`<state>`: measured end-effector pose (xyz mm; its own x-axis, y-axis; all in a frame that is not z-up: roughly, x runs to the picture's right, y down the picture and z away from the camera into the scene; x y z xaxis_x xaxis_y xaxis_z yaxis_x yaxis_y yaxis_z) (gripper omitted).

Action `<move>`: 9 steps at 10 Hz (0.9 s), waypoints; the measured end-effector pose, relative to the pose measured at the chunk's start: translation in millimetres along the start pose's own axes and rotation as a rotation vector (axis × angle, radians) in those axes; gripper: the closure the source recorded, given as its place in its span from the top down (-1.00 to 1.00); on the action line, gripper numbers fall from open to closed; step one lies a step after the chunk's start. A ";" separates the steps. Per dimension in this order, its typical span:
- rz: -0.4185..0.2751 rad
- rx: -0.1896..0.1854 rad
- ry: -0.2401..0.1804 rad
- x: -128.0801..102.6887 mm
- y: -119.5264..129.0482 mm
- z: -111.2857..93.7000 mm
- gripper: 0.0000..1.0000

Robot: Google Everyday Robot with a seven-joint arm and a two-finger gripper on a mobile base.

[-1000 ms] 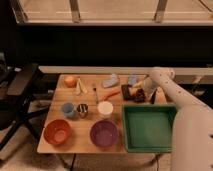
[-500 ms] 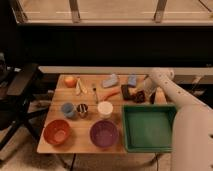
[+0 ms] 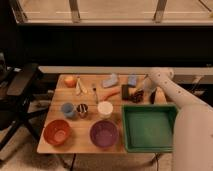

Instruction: Place grapes in purple bowl

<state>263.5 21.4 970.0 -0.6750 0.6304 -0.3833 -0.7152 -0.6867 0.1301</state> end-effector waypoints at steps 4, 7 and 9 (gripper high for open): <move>-0.060 -0.078 -0.053 -2.3 53.9 -65.5 -1.00; -0.106 -0.171 -0.092 3.7 87.7 -115.6 -1.00; -0.174 -0.241 -0.069 29.3 107.2 -147.5 -1.00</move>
<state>193.8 -87.1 837.8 -0.5624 0.7639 -0.3165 -0.7635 -0.6267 -0.1559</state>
